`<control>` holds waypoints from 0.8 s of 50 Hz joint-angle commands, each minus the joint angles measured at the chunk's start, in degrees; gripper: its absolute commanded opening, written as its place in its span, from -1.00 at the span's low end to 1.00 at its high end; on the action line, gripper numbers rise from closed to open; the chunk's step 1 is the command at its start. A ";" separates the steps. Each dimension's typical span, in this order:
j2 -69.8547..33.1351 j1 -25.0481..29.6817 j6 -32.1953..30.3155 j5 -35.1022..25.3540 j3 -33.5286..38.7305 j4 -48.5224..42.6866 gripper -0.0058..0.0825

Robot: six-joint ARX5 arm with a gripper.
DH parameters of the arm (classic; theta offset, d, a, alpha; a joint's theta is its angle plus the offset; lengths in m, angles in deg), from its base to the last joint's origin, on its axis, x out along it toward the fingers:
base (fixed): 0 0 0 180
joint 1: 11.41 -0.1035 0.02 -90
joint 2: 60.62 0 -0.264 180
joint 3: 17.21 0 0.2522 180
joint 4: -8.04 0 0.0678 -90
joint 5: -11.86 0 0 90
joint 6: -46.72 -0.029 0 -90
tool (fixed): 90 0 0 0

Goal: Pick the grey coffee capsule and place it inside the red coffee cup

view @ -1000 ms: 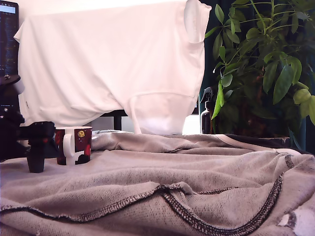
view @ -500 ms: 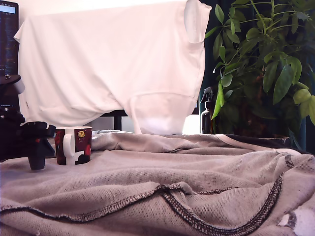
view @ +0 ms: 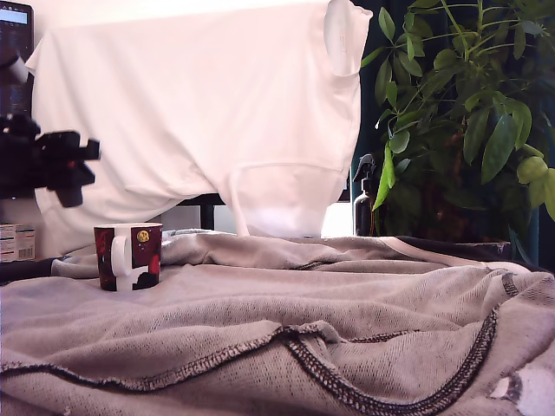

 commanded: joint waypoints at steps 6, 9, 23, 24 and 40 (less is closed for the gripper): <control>-2.27 0.55 2.10 -0.85 -4.50 -0.57 -0.73; -3.28 0.55 2.10 -0.90 -6.34 -1.60 -0.73; -9.11 0.59 3.52 -2.82 -13.00 -4.52 -0.73; -9.62 0.59 3.54 -3.13 -13.31 -4.57 -0.73; -11.50 0.59 4.11 -5.20 -14.23 -8.41 -0.73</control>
